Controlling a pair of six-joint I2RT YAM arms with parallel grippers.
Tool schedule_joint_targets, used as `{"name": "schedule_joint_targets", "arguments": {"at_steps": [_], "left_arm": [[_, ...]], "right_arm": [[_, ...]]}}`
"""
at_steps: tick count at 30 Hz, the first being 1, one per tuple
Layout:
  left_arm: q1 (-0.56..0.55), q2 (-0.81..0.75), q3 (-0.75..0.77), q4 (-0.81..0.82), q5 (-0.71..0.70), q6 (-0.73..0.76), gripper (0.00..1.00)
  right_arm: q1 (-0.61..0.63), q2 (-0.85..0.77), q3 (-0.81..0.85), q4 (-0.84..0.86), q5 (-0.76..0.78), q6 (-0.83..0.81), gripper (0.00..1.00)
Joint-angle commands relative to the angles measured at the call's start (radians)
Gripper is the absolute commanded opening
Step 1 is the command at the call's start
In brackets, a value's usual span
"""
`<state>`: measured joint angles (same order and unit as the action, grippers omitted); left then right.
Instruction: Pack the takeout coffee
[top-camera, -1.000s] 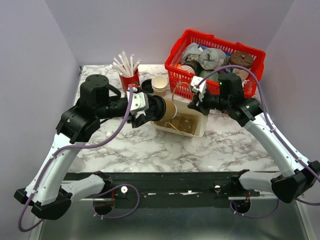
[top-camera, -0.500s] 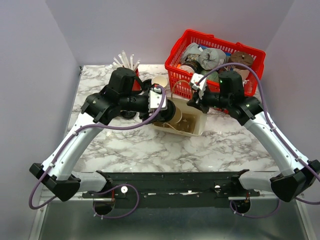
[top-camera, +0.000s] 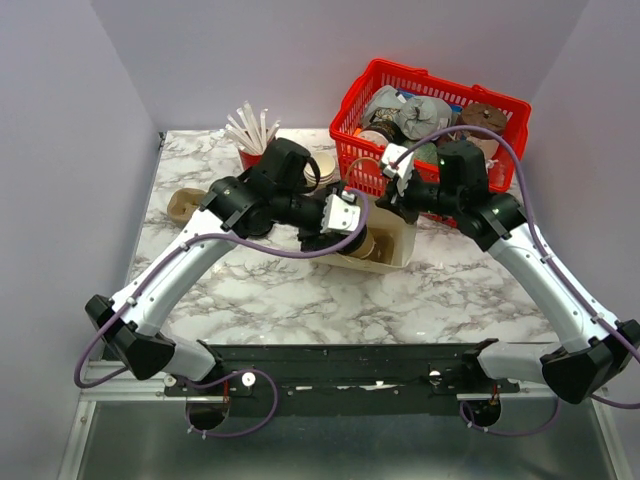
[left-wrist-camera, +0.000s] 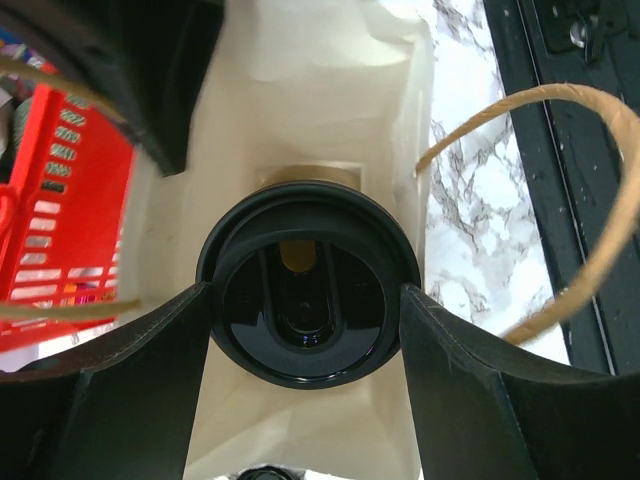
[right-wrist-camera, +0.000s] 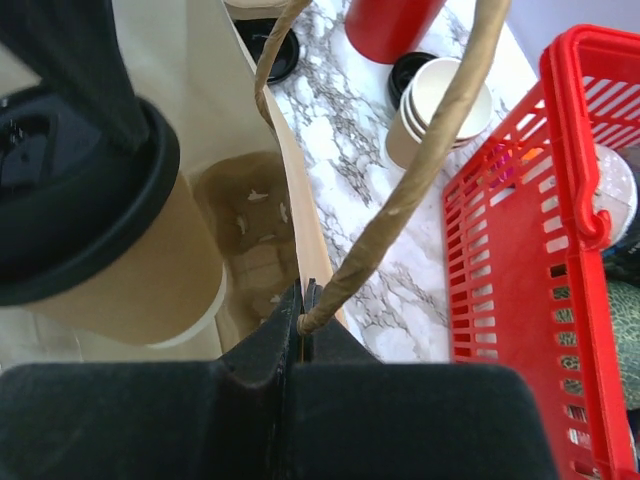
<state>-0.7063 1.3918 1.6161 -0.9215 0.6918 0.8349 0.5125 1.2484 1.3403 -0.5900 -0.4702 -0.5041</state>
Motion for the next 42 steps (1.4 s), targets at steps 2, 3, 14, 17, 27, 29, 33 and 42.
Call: {"name": "schedule_joint_targets", "arguments": {"at_steps": [2, 3, 14, 17, 27, 29, 33, 42], "left_arm": [[-0.048, 0.056, 0.03, -0.06, -0.092, 0.138, 0.0], [-0.056, 0.058, 0.021, -0.054, -0.107, 0.138, 0.0], [-0.163, 0.064, -0.159, 0.096, -0.348, 0.167, 0.0], [-0.199, 0.049, -0.223, 0.174, -0.423, 0.188, 0.0], [-0.251, 0.019, -0.346, 0.302, -0.52, 0.216, 0.0], [-0.255, 0.03, -0.357, 0.314, -0.543, 0.214, 0.0], [-0.257, 0.033, -0.375, 0.349, -0.592, 0.22, 0.0], [-0.285, 0.116, -0.306, 0.357, -0.626, 0.26, 0.0]], "right_arm": [[0.011, -0.014, 0.068, 0.065, 0.093, 0.05, 0.0], [0.011, -0.015, 0.071, 0.067, 0.099, 0.058, 0.01], [0.089, -0.082, -0.064, 0.12, 0.235, 0.073, 0.01], [0.121, -0.106, -0.102, 0.139, 0.283, 0.107, 0.01], [0.142, -0.198, -0.213, 0.301, 0.351, 0.174, 0.01], [0.147, -0.21, -0.242, 0.34, 0.34, 0.159, 0.0], [0.158, -0.219, -0.257, 0.341, 0.321, 0.165, 0.01], [0.212, -0.211, -0.29, 0.355, 0.347, 0.205, 0.01]]}}
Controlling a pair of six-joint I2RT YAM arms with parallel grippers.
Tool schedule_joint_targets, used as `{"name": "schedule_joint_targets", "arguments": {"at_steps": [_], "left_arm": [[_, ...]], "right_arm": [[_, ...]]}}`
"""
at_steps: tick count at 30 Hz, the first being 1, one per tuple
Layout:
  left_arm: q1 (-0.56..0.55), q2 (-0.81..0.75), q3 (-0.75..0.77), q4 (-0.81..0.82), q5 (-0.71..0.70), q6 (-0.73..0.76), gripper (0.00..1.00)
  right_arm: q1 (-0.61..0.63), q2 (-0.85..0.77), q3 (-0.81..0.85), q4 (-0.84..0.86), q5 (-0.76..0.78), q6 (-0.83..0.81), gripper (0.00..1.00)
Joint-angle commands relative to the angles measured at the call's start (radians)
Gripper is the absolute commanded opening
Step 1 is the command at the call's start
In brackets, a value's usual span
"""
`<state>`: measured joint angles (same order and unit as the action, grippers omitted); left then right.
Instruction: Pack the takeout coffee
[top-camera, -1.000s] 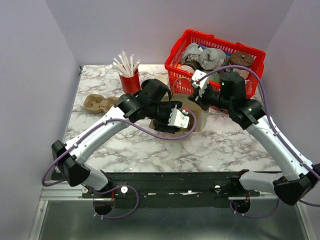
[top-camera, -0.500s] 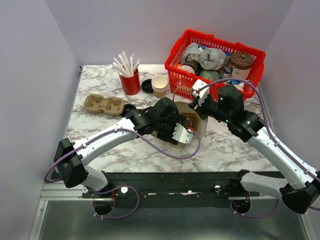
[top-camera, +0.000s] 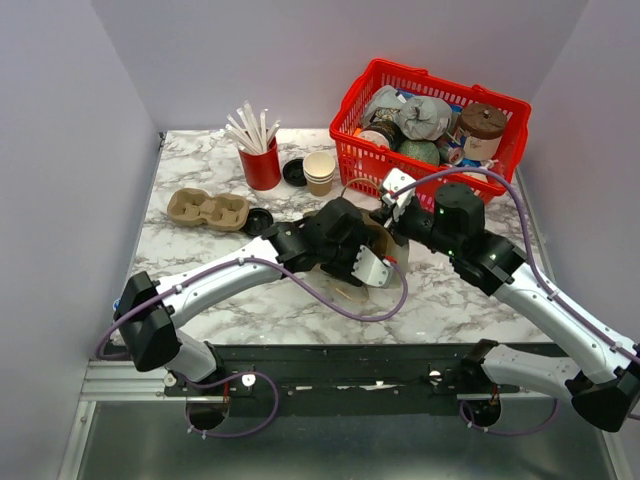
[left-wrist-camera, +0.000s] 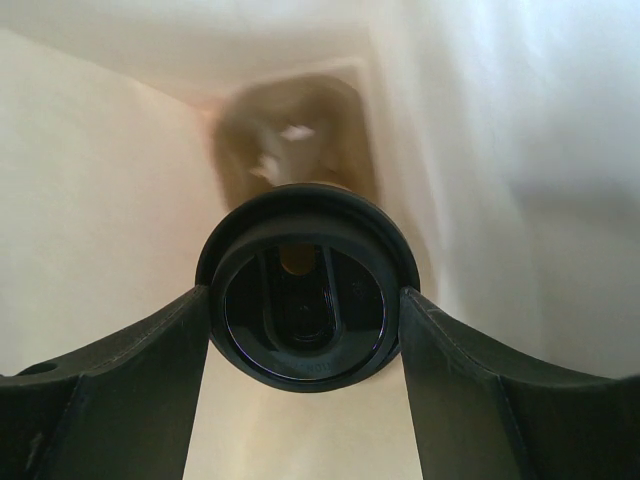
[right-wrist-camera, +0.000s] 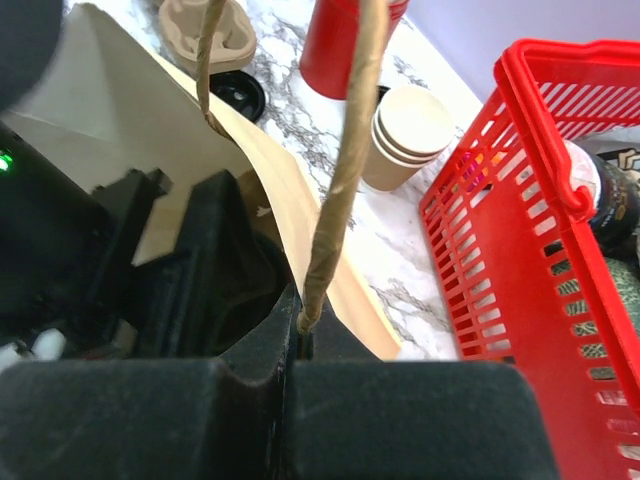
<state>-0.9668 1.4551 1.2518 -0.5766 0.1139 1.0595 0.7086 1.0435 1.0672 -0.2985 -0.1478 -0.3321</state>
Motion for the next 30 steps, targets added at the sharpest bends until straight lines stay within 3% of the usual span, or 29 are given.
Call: {"name": "schedule_joint_targets", "arguments": {"at_steps": [1, 16, 30], "left_arm": [[-0.024, 0.062, 0.076, -0.006, -0.054, 0.036, 0.0], [-0.01, 0.03, 0.029, -0.051, -0.221, -0.093, 0.0], [0.022, 0.008, -0.048, -0.052, -0.254, -0.174, 0.0]], "right_arm": [[0.017, -0.01, -0.015, 0.064, 0.028, 0.033, 0.0], [0.017, -0.056, -0.056, 0.071, 0.054, 0.019, 0.0], [0.022, -0.057, -0.038, 0.068, 0.011, -0.001, 0.01]]}}
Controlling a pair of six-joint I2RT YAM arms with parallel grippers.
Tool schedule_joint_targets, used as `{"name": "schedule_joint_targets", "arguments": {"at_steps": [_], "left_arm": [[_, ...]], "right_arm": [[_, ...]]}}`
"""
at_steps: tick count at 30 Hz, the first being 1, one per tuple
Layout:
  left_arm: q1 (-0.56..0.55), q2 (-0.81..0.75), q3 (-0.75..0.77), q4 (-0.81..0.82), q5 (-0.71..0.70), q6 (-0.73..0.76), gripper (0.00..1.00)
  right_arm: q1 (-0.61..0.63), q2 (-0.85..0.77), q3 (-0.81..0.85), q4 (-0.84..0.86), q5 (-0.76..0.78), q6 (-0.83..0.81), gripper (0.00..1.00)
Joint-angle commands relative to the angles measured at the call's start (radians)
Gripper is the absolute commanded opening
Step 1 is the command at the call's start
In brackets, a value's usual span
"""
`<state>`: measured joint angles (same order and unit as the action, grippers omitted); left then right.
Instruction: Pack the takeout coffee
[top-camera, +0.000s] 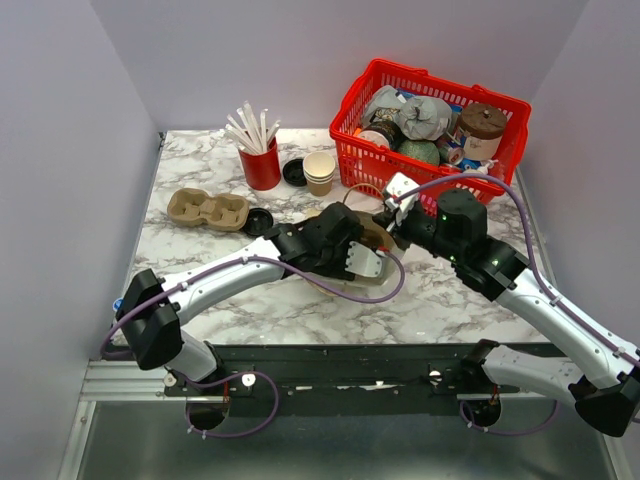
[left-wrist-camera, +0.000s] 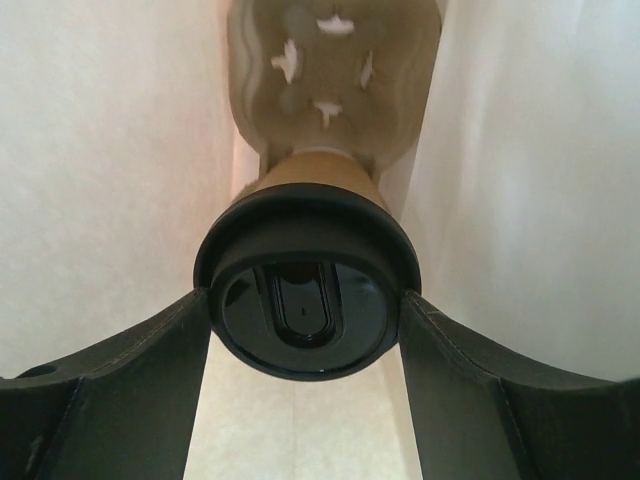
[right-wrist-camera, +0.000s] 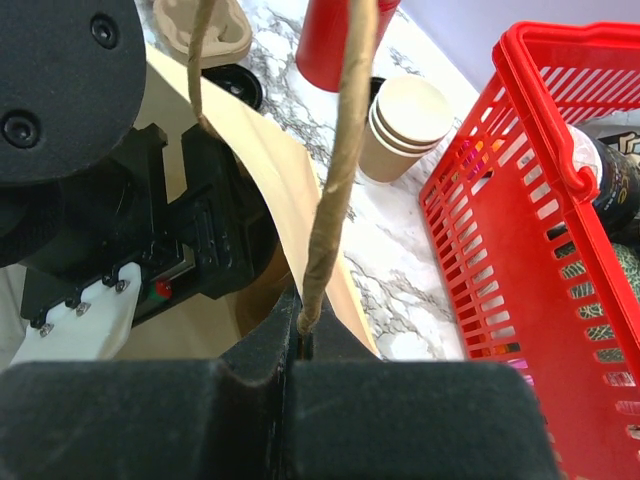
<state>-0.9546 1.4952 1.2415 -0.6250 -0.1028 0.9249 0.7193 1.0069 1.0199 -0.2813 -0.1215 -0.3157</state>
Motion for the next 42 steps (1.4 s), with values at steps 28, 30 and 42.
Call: {"name": "schedule_joint_targets", "arguments": {"at_steps": [28, 30, 42], "left_arm": [[0.042, -0.142, -0.175, 0.139, -0.14, -0.153, 0.0], [0.047, -0.15, -0.151, 0.111, -0.095, -0.175, 0.0], [0.047, -0.191, -0.091, 0.058, 0.017, -0.181, 0.0]], "right_arm": [[0.081, -0.036, -0.003, 0.085, -0.001, -0.131, 0.01], [0.085, -0.031, -0.003, 0.08, 0.003, -0.123, 0.0], [0.085, -0.027, -0.03, 0.108, 0.037, -0.112, 0.0]]}}
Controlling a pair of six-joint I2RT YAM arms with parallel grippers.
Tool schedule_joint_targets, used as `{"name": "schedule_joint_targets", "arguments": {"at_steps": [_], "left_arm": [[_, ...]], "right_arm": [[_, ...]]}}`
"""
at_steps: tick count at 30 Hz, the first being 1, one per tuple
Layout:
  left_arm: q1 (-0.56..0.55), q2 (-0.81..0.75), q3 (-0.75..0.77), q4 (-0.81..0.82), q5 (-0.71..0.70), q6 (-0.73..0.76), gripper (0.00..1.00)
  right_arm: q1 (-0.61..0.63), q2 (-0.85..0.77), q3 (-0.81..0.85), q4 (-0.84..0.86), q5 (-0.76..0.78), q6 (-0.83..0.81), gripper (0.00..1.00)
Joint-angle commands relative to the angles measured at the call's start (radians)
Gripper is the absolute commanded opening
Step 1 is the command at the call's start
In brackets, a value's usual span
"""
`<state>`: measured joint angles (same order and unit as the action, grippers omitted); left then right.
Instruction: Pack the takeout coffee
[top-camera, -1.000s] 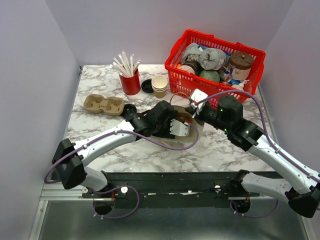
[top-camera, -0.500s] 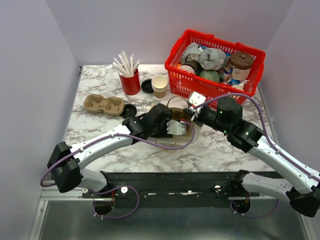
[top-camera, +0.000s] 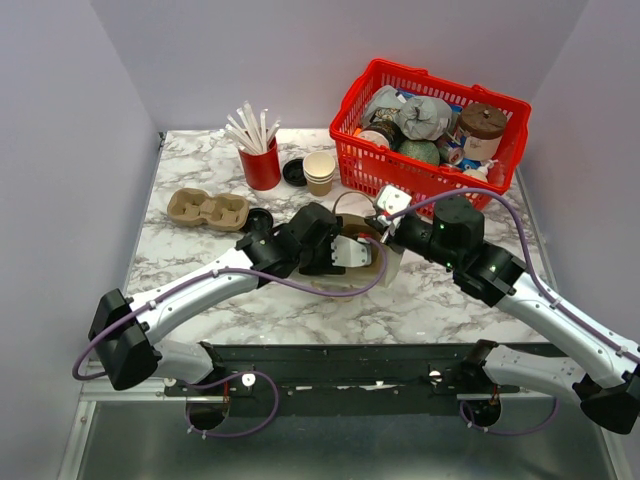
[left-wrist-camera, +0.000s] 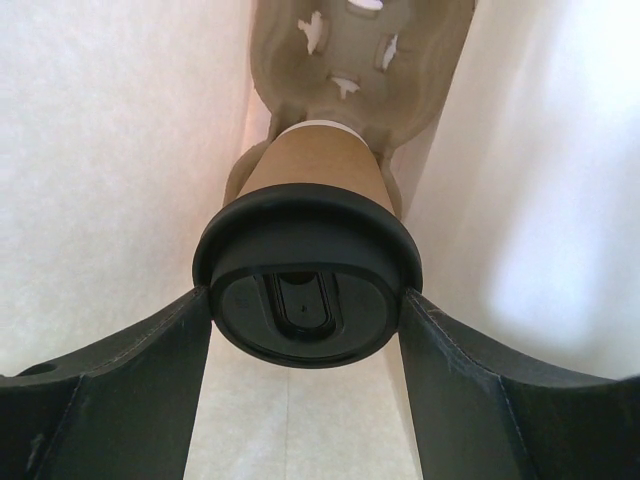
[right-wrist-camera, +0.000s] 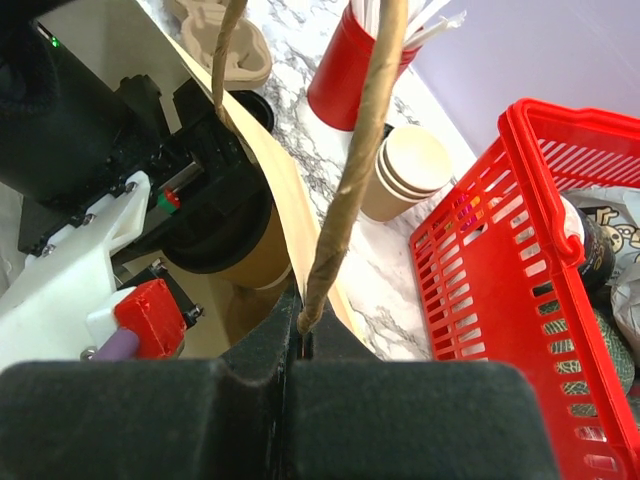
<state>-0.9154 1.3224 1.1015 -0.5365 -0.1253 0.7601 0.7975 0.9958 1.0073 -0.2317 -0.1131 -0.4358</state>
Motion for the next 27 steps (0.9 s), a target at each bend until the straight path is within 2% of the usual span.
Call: {"name": "schedule_joint_targets", "arguments": {"at_steps": [1, 13, 27], "left_arm": [[0.007, -0.017, 0.055, -0.039, 0.042, -0.019, 0.0], [0.007, 0.043, 0.127, -0.166, -0.076, 0.074, 0.0], [0.007, 0.055, 0.038, -0.112, -0.131, 0.122, 0.0]], "right_arm": [[0.006, -0.016, -0.018, 0.06, 0.027, 0.009, 0.0], [0.006, -0.025, -0.039, 0.08, 0.067, -0.024, 0.0], [0.006, -0.028, -0.021, 0.084, 0.052, -0.014, 0.0]]}}
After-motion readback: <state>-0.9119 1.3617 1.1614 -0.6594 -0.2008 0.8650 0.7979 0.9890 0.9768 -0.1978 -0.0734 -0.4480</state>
